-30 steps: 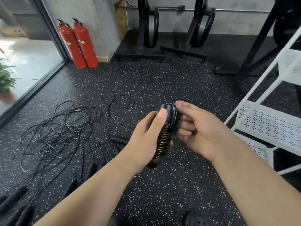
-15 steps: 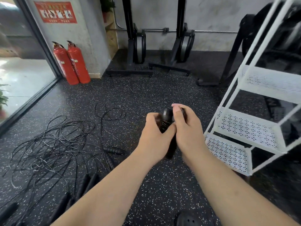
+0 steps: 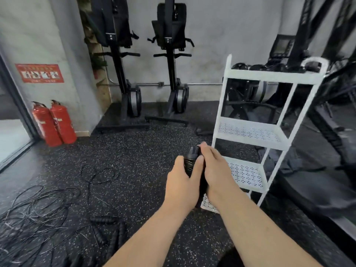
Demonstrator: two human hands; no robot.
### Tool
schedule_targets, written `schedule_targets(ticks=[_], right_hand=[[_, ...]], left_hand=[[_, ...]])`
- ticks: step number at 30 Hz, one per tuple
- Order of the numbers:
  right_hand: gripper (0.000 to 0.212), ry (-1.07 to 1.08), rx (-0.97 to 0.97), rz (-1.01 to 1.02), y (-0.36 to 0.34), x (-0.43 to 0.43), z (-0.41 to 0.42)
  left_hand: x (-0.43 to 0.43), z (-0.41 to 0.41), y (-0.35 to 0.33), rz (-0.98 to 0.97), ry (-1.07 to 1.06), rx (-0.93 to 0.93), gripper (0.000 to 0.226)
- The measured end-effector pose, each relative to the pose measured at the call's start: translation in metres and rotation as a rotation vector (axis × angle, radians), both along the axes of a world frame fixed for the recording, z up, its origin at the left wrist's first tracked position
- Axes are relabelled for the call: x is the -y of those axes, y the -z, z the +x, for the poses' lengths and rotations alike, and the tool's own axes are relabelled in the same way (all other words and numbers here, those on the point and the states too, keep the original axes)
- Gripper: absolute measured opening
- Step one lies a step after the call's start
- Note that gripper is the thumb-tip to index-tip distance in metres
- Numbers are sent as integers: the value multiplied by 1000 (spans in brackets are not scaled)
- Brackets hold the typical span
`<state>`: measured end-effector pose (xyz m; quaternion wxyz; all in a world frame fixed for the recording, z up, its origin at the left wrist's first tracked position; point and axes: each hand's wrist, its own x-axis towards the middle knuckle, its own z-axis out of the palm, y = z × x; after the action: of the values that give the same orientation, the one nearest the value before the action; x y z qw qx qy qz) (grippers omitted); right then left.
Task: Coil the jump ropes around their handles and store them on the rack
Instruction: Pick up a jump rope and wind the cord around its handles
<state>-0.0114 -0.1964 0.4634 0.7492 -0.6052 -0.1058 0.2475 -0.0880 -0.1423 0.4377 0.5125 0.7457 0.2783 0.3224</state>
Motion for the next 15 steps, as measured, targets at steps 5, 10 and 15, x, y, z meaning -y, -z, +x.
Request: schedule_targets(ticks=[5,10,15], right_hand=[[26,100,210,-21,-35,27,25],[33,140,357,-34,-45,49,50],[63,187,543,-151,-36,64,69]], left_hand=[[21,33,-45,-17,83,-42,46],[27,69,-72,-145,152,-77,49],[37,106,-93,-485,175,-35,49]])
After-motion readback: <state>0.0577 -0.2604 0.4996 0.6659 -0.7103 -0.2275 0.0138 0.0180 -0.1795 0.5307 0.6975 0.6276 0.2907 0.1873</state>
